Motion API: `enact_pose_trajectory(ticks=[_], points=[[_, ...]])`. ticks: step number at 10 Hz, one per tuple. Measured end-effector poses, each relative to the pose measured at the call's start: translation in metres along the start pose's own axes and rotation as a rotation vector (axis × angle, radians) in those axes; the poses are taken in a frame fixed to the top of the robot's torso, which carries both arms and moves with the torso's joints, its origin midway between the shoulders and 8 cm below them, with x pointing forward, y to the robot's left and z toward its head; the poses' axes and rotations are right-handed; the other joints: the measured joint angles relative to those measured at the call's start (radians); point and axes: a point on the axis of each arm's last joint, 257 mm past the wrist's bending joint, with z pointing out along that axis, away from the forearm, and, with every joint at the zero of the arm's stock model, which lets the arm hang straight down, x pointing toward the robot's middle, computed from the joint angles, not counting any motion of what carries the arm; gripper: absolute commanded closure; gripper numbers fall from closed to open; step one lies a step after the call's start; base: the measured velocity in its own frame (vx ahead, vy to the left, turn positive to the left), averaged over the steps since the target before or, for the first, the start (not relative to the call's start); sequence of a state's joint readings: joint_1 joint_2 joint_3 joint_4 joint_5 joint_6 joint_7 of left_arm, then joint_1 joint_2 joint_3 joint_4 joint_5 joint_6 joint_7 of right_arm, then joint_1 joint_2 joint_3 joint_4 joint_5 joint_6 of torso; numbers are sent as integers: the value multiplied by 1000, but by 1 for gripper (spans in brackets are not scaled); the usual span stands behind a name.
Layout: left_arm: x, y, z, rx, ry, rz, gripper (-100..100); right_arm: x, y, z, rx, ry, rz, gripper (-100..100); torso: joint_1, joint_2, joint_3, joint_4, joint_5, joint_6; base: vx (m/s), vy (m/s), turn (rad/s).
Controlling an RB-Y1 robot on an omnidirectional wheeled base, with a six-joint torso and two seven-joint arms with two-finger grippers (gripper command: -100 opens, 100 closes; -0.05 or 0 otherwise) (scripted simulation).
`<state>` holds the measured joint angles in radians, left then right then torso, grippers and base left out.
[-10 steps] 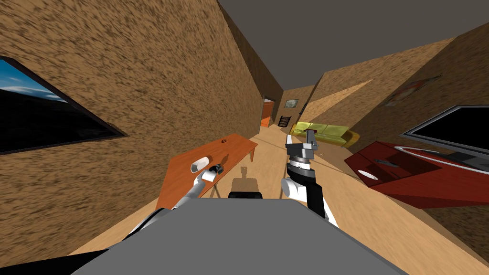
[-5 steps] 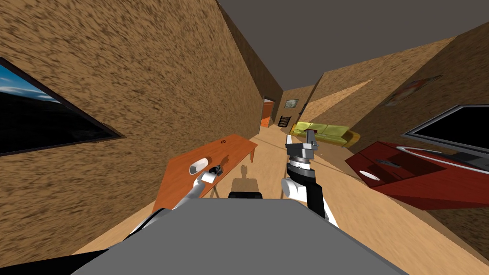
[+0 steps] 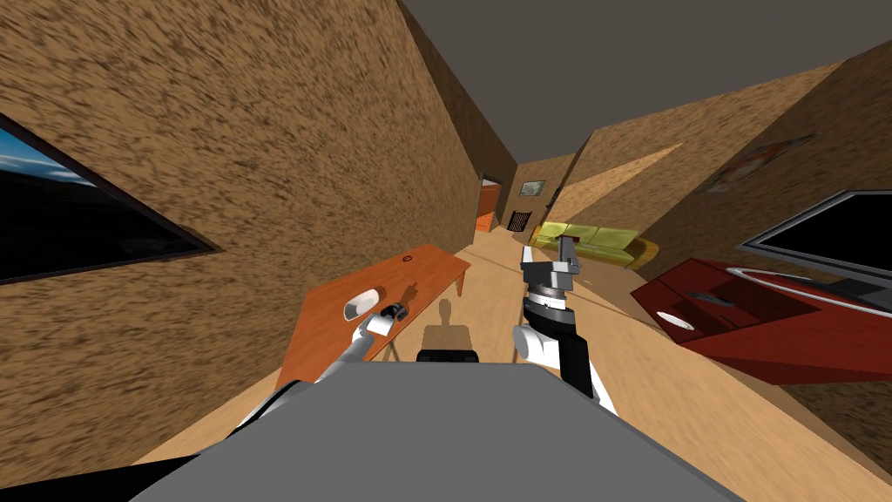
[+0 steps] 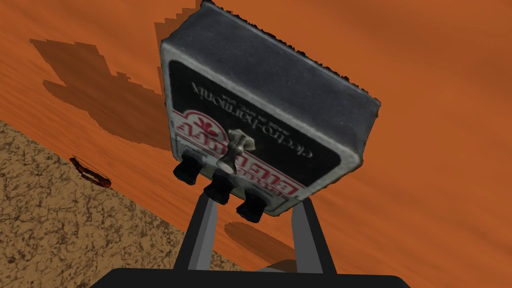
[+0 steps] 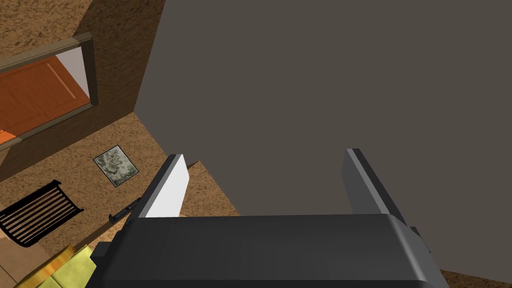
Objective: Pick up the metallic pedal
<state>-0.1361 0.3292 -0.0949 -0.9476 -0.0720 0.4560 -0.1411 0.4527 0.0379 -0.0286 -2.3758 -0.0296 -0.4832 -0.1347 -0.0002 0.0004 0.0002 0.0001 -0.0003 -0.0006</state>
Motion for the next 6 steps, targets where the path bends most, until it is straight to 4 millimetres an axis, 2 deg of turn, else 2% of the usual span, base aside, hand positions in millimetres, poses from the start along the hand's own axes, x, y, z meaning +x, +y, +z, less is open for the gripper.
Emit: enact_pose_trajectory(ticks=[1, 2, 3, 6], points=[[0, 0, 0, 0, 0, 0, 100, 0, 0, 0, 0, 0, 0, 0, 0, 0, 0, 0, 0, 0, 0, 0, 0], [0, 0, 0, 0, 0, -1, 0, 0, 0, 0, 0, 0, 0, 0, 0, 0, 0, 0, 0, 0, 0, 0, 0], [0, 0, 0, 0, 0, -1, 100, 0, 0, 0, 0, 0, 0, 0, 0, 0, 0, 0, 0, 0, -37, -9, 8], [-3, -11, -4, 3, 0, 1, 100, 0, 0, 0, 0, 0, 0, 0, -1, 5, 3, 1, -1, 0, -63, -6, 7]])
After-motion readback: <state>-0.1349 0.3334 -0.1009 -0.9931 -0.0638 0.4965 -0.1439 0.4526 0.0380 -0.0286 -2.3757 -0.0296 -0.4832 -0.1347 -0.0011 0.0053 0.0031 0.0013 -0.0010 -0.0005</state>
